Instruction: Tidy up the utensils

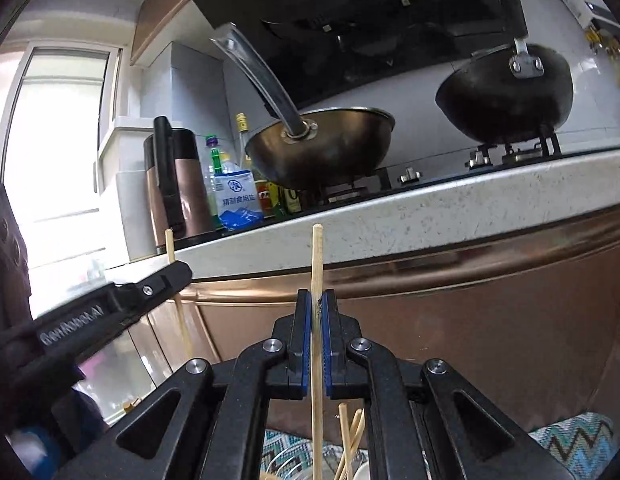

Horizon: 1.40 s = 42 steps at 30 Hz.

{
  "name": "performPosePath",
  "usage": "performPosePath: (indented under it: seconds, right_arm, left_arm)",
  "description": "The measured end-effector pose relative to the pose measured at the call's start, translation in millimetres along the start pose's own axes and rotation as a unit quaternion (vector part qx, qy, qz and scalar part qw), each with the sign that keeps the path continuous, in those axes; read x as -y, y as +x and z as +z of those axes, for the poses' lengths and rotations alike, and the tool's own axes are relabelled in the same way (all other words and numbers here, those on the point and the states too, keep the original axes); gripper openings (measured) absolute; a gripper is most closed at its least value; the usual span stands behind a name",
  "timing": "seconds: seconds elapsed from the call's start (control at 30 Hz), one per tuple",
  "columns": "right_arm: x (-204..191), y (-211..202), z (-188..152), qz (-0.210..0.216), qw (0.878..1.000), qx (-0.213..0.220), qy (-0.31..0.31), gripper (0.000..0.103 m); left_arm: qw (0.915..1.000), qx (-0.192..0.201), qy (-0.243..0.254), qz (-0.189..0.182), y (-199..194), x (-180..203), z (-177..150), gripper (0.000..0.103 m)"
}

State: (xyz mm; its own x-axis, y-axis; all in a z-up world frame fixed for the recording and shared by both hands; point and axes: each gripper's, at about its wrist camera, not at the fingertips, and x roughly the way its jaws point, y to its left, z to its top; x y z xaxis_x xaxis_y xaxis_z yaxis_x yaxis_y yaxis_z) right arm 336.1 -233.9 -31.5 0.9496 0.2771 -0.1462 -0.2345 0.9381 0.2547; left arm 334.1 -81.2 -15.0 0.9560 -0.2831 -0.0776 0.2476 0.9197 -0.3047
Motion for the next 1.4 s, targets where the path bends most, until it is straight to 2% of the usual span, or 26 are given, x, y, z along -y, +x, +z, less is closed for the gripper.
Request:
performPosePath:
  seconds: [0.13,0.4,0.67,0.77,0.83,0.93,1.27,1.33,1.4]
  right_arm:
    - [8,13,-13,-0.003,1.000,-0.002,0.005,0.005]
    - [7,18,-46,-0.023,0.999,-0.017,-0.019,0.005]
    - [11,8,-50,-0.021,0.999,-0.027,-0.022,0.005]
    - [10,7,-50,-0.014,0.999,-0.035,-0.023,0.006]
    - [7,3,-48,-0.013,0.999,-0.033,-0.025,0.006]
    - [4,-3,-44,-0.010,0.999,-0.030,-0.025,0.007]
    - [-18,-59,-9,-0.021,0.999,0.001,-0.034,0.014]
    - [-25,-74,-1,-0.026,0.999,0.006,-0.040,0.016]
    - [-32,-91,6,-0.035,0.998,0.008,-0.044,0.023]
  left_arm:
    - [0.9998,0.007,0.001,0.019,14,-6,-20,0.005]
    - [0.9996,-0.002,0.005,0.027,25,-14,-54,0.005]
    - [0.9994,0.004,0.002,0.033,21,-18,-64,0.007]
    - [0.9994,0.005,0.010,0.032,18,-15,-67,0.013]
    - [0.9997,0.006,0.008,0.024,13,-15,-65,0.024]
    - [0.9995,0.014,0.010,0.026,4,-14,-59,0.031]
    - [0.9977,0.039,0.012,0.053,-56,-19,-14,0.046]
    - [0.9975,0.038,0.019,0.057,-73,-17,-5,0.049]
    - [0.9970,0.038,0.029,0.061,-92,-13,3,0.051]
